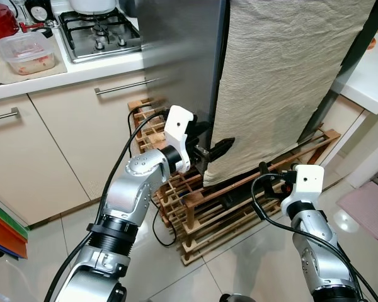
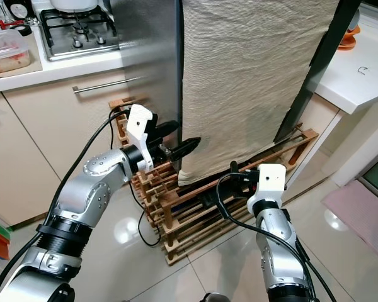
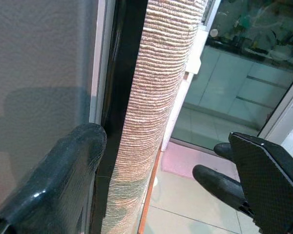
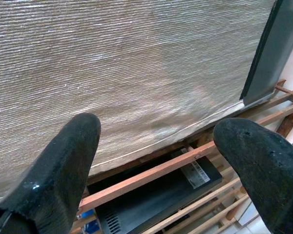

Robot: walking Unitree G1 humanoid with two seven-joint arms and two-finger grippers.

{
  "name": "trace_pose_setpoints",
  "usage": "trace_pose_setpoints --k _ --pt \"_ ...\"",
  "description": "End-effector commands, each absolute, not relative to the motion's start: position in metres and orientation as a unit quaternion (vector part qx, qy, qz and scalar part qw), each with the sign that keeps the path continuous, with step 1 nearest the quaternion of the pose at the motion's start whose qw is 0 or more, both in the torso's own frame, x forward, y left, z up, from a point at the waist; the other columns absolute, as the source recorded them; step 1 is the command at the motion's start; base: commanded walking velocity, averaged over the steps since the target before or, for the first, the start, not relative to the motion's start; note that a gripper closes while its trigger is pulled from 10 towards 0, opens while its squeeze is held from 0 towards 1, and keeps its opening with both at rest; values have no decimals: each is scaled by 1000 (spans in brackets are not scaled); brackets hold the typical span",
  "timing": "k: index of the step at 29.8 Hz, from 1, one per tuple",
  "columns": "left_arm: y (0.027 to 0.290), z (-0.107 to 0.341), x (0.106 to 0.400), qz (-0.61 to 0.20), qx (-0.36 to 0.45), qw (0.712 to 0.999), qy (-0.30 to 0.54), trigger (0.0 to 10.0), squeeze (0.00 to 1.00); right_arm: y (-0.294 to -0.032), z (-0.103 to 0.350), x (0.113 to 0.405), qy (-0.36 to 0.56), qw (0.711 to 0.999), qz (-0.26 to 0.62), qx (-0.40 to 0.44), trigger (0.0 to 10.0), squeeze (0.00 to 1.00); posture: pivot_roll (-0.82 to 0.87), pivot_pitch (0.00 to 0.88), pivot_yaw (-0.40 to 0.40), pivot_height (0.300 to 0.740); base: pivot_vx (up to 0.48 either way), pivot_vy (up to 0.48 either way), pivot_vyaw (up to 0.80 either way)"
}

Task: Restocking fridge

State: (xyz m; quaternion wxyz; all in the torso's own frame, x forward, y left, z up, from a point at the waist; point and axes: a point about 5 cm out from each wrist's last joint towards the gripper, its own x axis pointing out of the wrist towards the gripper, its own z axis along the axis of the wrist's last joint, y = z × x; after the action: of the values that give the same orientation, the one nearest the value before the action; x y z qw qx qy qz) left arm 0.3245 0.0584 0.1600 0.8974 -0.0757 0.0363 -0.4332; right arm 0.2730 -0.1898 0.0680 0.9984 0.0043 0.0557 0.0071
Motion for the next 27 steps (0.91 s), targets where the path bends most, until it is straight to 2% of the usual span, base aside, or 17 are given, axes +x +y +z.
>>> trace_pose_setpoints --k 1,11,16,27 --pt "54 166 327 -443 -78 893 27 10000 0 -191 66 271 56 998 6 2 10000 0 -87 16 23 740 0 0 0" --pt "44 169 342 -431 -62 900 11 10000 0 -191 66 274 57 998 8 1 10000 0 -97 15 18 740 0 0 0" --pt "31 175 344 -443 -53 895 -6 10000 0 -191 66 274 57 998 9 -1 10000 0 -103 17 18 740 0 0 0" --pt "33 170 348 -430 -51 901 -5 10000 0 -190 65 273 59 998 11 -1 10000 0 -99 11 18 740 0 0 0"
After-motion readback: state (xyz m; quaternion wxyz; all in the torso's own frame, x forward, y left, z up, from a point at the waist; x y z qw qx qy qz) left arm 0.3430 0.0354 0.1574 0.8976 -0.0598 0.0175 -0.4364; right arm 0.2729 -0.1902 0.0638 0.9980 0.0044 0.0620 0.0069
